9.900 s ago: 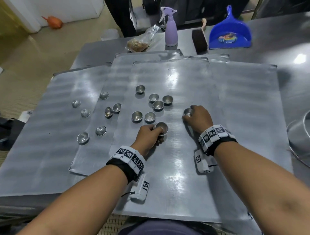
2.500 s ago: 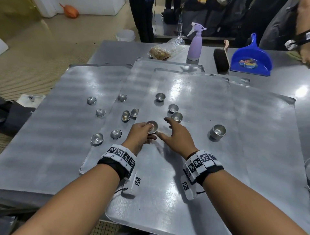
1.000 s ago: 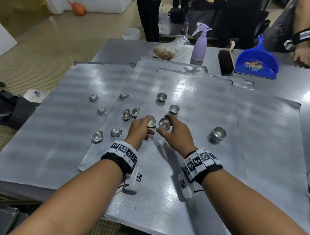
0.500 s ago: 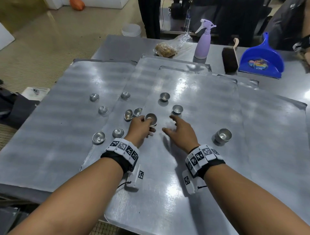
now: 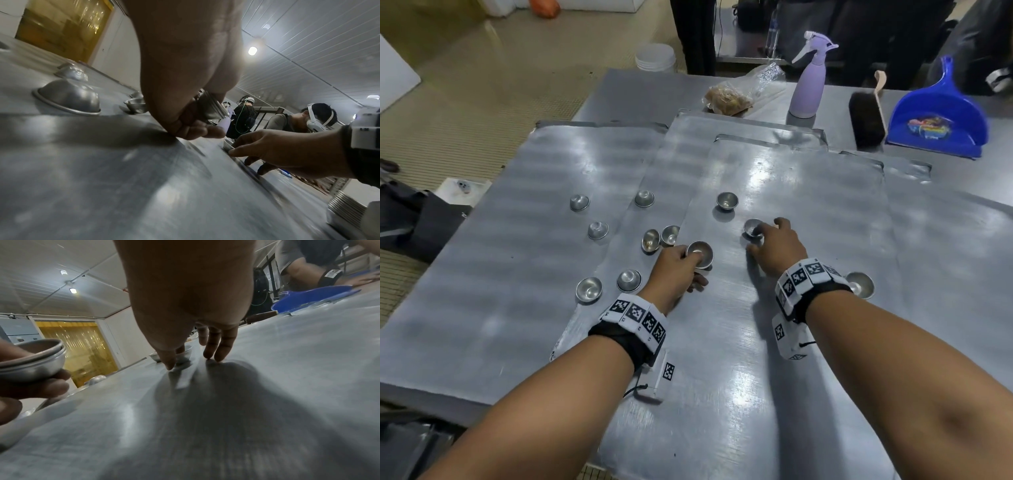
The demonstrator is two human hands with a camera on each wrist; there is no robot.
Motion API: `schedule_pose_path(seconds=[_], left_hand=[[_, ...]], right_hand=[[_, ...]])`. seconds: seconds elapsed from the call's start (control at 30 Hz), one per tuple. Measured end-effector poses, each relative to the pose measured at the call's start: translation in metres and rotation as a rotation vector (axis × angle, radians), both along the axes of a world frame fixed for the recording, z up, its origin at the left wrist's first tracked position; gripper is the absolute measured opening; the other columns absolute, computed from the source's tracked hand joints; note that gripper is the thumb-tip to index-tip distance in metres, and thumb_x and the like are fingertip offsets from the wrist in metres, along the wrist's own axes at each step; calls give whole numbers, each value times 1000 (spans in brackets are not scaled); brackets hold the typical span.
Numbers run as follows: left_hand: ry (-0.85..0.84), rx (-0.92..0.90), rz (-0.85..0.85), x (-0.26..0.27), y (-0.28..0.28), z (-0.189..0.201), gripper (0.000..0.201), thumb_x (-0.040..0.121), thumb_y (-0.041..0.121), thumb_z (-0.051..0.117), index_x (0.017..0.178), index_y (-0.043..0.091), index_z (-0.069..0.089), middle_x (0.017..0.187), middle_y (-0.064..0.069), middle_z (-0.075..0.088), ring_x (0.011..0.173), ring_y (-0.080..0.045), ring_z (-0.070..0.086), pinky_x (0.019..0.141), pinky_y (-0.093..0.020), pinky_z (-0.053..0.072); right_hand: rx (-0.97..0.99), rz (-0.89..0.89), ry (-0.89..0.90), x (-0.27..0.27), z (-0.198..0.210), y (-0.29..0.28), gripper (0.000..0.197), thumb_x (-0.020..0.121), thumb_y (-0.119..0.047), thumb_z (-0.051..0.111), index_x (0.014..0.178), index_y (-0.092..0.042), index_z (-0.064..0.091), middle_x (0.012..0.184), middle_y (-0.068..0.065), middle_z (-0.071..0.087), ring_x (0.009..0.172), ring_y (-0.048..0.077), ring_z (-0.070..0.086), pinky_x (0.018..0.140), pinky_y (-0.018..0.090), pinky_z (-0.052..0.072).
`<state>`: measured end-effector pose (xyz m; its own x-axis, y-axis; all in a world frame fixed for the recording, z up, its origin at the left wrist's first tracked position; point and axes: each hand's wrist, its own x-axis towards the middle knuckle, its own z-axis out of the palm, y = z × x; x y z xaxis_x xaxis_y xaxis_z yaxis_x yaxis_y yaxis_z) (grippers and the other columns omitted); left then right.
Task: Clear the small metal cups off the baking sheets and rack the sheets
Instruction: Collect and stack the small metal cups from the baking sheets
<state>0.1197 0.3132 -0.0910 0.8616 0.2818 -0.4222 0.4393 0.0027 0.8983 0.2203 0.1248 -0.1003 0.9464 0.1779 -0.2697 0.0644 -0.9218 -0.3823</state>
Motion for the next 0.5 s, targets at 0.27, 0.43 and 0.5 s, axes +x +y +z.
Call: schedule_pose_path(seconds=[0.27, 0.43, 0.5], left_hand=[[-7, 28, -9, -1, -1, 3, 15, 96, 12, 54, 94, 6, 68, 81, -12, 77, 53, -22, 66, 44, -23, 41], [-2, 56, -14, -2, -1, 4, 15, 96, 11, 53, 93, 3, 66, 80, -13, 76, 54, -24, 67, 46, -24, 41], [-3, 66, -11, -3, 0, 4, 17, 96, 11, 52, 93, 0, 65, 79, -13, 77, 54, -25, 68, 48, -25, 41]], right_hand=[[75, 39, -52, -11, 4, -2, 17, 87, -35, 67, 84, -20, 72, 98, 1, 67, 98, 26, 62, 78, 38, 54], [123, 6, -56, -34, 5, -9, 53, 80, -38, 73, 128, -24, 57, 115, 2, 67, 106, 26, 63, 86, 36, 52], [138, 25, -63, -45, 4, -10, 67, 81, -39, 72, 141, -23, 49, 128, 3, 62, 116, 28, 58, 93, 38, 49]])
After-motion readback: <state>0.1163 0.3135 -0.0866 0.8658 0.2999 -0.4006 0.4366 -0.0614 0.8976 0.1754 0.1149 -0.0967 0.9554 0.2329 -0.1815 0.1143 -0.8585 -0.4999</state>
